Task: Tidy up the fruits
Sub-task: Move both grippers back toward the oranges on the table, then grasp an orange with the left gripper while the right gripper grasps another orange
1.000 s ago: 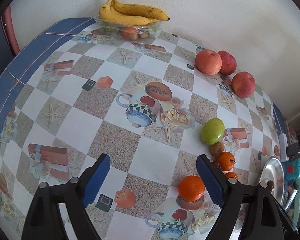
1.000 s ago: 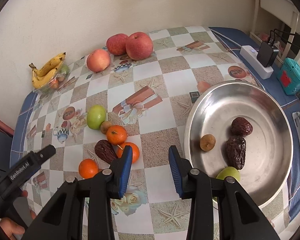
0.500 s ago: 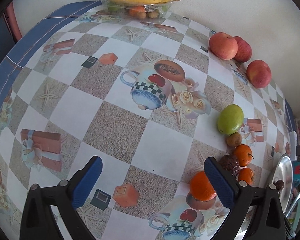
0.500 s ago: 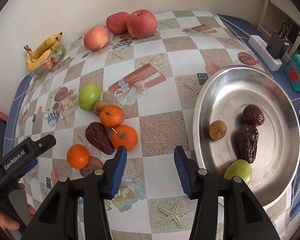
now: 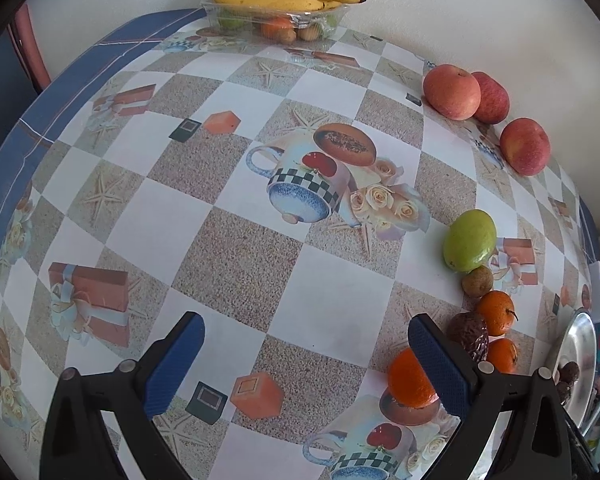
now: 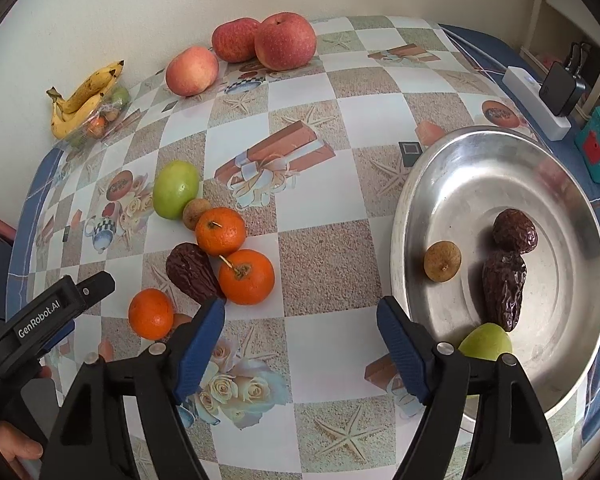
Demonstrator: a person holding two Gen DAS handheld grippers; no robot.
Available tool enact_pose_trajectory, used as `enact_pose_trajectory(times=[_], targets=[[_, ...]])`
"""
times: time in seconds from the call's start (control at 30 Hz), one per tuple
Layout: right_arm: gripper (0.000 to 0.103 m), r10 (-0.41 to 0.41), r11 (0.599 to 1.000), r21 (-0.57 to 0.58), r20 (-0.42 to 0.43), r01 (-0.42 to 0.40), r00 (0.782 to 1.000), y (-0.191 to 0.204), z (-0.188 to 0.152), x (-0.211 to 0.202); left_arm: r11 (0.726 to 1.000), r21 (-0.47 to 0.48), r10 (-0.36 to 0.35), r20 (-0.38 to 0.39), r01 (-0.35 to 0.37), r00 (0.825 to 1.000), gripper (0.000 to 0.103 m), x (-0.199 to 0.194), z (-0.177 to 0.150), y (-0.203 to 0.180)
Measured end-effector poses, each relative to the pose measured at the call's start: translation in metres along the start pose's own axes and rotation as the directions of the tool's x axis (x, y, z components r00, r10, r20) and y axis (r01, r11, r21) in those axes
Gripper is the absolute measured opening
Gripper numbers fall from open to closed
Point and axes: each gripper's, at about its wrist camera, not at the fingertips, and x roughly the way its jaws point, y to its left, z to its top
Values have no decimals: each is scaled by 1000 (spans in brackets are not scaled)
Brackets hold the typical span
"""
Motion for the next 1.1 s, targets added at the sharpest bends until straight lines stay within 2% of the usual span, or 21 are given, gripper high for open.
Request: enact_pose_trajectory(times=[0.1,0.27,0.47,0.57,0.6,0.63,0.67,0.77,0.83,0.97,1.0,1.07,1.1], targets=[[90,28,999,17,7,-28,1000,-2,1,0,1000,0,-15,-7,15,1000,103,0,1,-2],[90,22,1000,-4,5,-22,1000,2,2,2,998,7,-65,-24,65,998,103,-3,1,-7],[90,75,997,-24,25,-75,997,10,5,4,991,1,-131,-65,131,989,102,0,-4,-16],[89,94,995,-30,39,-93,995,12,7,7,990,-6,-138,-84,138,987,98,4,-6,-20],[87,104,994,-31,43,-103,994,12,8,8,989,-11,-148,-91,147,985,95,5,-6,-20],[78,115,993,-30,47,-114,992,12,8,9,987,-18,-161,-101,160,982,90,7,-7,-21],[75,123,992,-27,47,-122,991,12,8,11,985,-29,-175,-114,173,978,87,9,-8,-21],[73,140,990,-18,43,-139,989,10,9,16,981,-43,-196,-139,192,971,82,14,-10,-22],[66,155,988,-16,35,-155,987,10,9,21,979,-50,-205,-143,199,968,78,14,-11,-23],[59,174,985,-11,23,-174,984,11,8,27,968,-51,-250,-154,245,956,76,13,-13,-29],[51,178,984,-12,20,-178,984,11,8,28,966,-49,-260,-160,256,952,71,14,-13,-32],[44,179,984,-16,8,-179,984,12,7,31,961,-44,-275,-179,272,945,60,16,-16,-36],[38,190,982,-14,5,-190,982,12,6,32,960,-43,-279,-184,276,942,57,17,-17,-37]])
